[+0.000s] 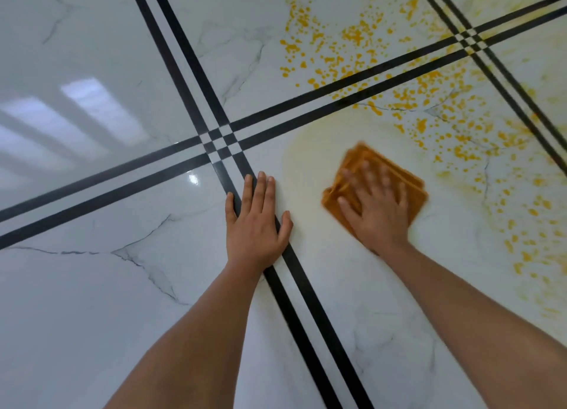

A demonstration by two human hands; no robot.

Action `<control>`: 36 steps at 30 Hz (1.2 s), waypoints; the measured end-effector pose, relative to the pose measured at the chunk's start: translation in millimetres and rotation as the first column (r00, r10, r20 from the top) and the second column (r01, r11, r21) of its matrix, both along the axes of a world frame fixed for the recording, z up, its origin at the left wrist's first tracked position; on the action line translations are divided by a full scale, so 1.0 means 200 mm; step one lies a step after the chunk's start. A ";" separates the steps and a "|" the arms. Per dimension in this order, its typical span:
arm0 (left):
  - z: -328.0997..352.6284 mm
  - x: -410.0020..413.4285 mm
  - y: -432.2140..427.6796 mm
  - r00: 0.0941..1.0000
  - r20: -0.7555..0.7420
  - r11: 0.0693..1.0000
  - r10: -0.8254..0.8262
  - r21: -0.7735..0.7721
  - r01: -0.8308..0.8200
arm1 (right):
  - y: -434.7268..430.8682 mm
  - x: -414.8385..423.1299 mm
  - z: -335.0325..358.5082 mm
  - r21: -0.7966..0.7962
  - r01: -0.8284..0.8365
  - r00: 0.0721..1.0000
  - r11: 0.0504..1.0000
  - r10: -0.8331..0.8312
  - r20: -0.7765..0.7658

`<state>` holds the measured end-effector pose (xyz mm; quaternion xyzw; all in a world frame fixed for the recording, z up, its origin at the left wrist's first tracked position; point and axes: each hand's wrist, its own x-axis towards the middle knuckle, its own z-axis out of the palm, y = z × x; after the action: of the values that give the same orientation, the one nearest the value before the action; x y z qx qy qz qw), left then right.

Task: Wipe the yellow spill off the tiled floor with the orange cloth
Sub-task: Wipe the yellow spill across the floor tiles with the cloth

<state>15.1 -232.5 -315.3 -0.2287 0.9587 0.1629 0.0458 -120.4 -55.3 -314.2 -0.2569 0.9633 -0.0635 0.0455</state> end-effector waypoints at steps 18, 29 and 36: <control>0.03 -0.07 0.33 0.987 0.029 0.988 -0.155 0.029 0.155 | 0.30 0.02 -0.01 0.000 0.213 0.977 0.977 -0.213 0.011; 0.03 -0.31 0.59 0.952 0.009 0.952 -0.306 0.017 0.306 | 0.65 -0.09 -0.02 -0.004 0.262 0.964 0.965 -0.262 -0.039; 0.02 -0.51 0.83 0.912 0.065 0.913 -0.404 -0.040 0.407 | 0.93 -0.26 0.01 0.039 0.210 0.977 0.977 -0.211 0.025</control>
<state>-86.1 -67.1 -310.6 -0.0303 0.9875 0.1184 0.0991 -171.9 131.4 -311.2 -0.1514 0.9853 -0.0542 0.0570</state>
